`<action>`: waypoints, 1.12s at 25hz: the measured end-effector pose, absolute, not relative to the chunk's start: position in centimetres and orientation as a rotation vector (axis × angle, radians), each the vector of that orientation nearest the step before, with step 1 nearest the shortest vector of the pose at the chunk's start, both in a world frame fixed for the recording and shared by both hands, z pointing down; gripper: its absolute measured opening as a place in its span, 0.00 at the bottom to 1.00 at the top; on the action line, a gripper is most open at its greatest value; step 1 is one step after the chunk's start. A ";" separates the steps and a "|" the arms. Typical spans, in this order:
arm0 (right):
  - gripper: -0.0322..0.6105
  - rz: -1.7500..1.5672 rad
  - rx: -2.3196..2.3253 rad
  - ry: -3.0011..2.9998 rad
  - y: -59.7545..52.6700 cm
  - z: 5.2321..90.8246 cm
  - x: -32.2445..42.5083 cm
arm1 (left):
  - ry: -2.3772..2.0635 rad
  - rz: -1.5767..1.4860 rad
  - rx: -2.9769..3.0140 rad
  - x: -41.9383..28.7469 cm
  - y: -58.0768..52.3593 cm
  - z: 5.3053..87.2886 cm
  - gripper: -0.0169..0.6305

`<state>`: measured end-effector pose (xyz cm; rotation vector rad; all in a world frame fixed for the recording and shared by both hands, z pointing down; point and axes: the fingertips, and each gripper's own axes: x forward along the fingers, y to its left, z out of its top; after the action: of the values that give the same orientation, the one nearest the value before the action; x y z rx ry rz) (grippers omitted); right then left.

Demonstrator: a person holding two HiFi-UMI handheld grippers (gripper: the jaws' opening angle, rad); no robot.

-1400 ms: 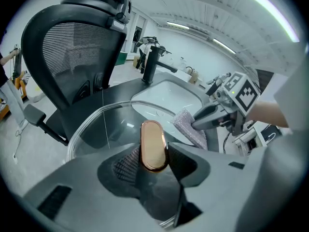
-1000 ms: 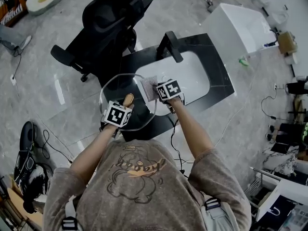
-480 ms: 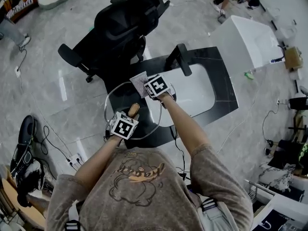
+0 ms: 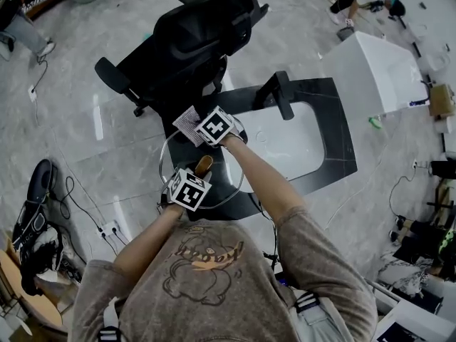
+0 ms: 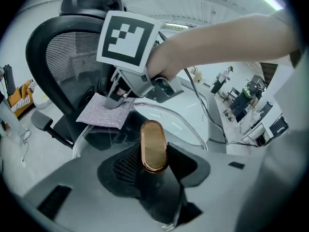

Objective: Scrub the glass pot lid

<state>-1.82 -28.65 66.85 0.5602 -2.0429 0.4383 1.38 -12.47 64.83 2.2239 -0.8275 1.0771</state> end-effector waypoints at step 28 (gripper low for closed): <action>0.17 0.230 -0.392 -1.946 -15.4 67.1 -14.6 | -0.923 1.049 2.254 1.2 -12.7 65.2 0.32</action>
<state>-14.60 -15.38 67.06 -0.3924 -1.9457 0.2303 1.24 -12.73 65.16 2.2539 -0.9228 1.0491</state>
